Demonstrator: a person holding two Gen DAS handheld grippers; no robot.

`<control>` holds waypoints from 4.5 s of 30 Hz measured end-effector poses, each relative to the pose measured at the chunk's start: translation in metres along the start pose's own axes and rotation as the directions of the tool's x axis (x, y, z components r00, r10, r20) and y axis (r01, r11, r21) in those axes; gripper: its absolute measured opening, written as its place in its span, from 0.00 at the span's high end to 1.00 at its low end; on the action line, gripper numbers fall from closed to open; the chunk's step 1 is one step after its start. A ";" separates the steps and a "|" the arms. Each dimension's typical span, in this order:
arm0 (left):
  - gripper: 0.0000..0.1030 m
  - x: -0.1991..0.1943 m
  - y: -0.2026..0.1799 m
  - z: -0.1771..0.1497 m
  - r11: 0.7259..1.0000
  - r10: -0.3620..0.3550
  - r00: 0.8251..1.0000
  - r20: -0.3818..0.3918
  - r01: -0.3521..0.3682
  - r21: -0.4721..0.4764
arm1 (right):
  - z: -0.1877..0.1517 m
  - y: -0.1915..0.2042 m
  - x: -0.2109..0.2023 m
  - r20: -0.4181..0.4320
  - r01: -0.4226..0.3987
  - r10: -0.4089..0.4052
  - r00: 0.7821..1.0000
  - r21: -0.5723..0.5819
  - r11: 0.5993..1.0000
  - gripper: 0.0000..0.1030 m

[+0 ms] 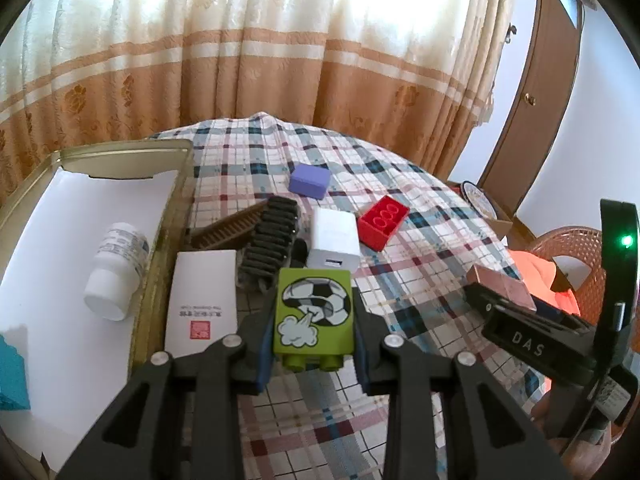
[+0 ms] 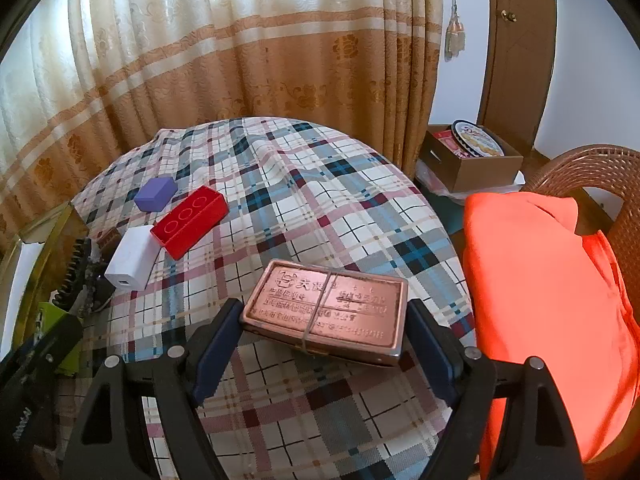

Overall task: Organize rigid objects
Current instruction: 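Carry the green block and copper plate into the box and release both, then withdraw both grippers from the box toward the remaining items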

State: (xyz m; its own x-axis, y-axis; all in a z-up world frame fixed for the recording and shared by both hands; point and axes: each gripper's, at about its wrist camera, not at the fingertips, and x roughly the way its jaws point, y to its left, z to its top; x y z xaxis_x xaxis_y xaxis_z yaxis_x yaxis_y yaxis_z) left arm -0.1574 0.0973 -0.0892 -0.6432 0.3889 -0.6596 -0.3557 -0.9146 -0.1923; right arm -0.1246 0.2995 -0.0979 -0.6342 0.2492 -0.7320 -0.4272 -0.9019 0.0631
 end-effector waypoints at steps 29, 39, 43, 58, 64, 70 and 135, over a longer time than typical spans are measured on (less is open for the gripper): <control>0.70 -0.080 0.075 0.003 0.972 0.217 0.921 0.325 -0.172 -0.163 | -0.001 0.011 -0.010 0.057 0.020 -0.017 0.998 -0.049 0.999 0.19; 0.70 -0.083 0.097 -0.003 0.952 0.274 0.902 0.335 -0.206 -0.226 | -0.001 0.036 -0.036 0.164 0.001 0.021 0.986 -0.132 0.991 0.19; 0.70 -0.084 0.107 -0.004 0.939 0.307 0.890 0.337 -0.225 -0.261 | 0.004 0.055 -0.048 0.203 -0.073 0.099 0.974 -0.132 0.989 0.19; 0.70 -0.087 0.139 -0.016 0.848 0.430 0.862 0.269 -0.284 -0.447 | -0.011 0.196 -0.075 0.236 -0.371 0.466 0.853 -0.356 0.858 0.19; 0.70 -0.086 0.153 -0.022 0.787 0.483 0.851 0.207 -0.317 -0.530 | -0.012 0.217 -0.057 0.140 -0.469 0.564 0.814 -0.415 0.779 0.19; 0.70 -0.086 0.156 -0.025 0.749 0.524 0.834 0.171 -0.356 -0.559 | -0.016 0.223 -0.044 0.073 -0.538 0.613 0.787 -0.407 0.738 0.19; 0.14 -0.065 0.045 0.006 0.930 0.367 0.859 0.356 -0.342 -0.132 | 0.007 0.031 -0.036 0.296 -0.237 0.187 0.937 0.145 0.961 0.19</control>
State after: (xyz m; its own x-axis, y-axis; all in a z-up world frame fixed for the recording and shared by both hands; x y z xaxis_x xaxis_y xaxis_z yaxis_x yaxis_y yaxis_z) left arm -0.1354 0.0318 -0.0508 -0.9248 0.0381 -0.3786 -0.0211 -0.9986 -0.0490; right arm -0.1201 0.2650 -0.0646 -0.8645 0.1689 -0.4734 -0.3530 -0.8745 0.3326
